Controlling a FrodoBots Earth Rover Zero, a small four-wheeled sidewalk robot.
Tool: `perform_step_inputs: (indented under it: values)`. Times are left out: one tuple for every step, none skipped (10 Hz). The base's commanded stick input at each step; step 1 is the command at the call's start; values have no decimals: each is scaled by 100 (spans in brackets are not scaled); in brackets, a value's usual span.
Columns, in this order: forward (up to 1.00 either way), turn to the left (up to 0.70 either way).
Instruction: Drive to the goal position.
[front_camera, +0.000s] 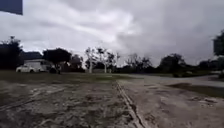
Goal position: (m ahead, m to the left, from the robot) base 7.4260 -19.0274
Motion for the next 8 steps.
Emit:
perform_step_inputs:
  values:
    - [70, 0]
    - [70, 0]
    - [70, 0]
    - [70, 0]
    - [70, 0]
    - [70, 0]
    - [70, 0]
    - [70, 0]
